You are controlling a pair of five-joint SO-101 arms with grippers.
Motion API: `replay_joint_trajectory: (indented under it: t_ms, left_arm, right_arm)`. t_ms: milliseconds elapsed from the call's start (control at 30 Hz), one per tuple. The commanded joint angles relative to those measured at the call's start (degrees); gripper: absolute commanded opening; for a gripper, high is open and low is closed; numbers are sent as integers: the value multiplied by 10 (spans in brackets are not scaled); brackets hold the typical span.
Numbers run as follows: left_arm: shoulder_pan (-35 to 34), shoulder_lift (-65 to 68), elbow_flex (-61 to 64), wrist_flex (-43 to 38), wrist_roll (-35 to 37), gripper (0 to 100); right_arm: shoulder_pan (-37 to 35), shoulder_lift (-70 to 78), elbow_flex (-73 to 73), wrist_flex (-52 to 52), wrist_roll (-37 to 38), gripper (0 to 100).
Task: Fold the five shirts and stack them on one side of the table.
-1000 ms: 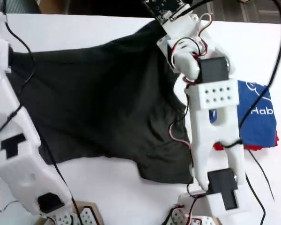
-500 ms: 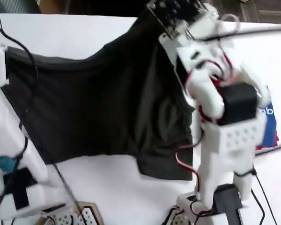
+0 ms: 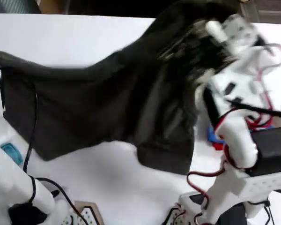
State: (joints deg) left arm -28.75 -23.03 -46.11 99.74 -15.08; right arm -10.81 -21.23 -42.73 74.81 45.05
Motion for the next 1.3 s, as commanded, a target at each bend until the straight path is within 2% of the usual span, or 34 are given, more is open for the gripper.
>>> replay_joint_trajectory:
  t_ms: [0, 167, 333, 467, 600, 833, 967, 1100, 1267]
  left_arm:
    - [1, -7, 3, -11, 15, 24]
    - [1, -9, 66, -35, 16, 24]
    - [1, -10, 131, -75, 16, 24]
    - [1, -13, 136, -102, 21, 24]
    - [3, -14, 82, -77, 33, 24]
    - [1, -14, -65, 24, 32, 24]
    - [-39, -14, -127, 25, 33, 24]
    - [-40, -14, -139, 26, 33, 24]
    - [-40, -14, -138, 27, 50, 24]
  right_arm:
    - [48, -7, 4, -26, -109, 21]
    - [75, 17, 65, -28, -208, 21]
    - [73, 22, 91, -27, -221, 21]
    - [72, 21, 87, -26, -220, 21]
    - [72, -11, 68, -16, -220, 21]
    - [40, -131, 24, 22, -218, 20]
    - [36, -193, 18, 22, -195, 20]
    - [34, -225, 23, 44, -199, 20]
    - [-15, -231, 19, 72, -200, 20]
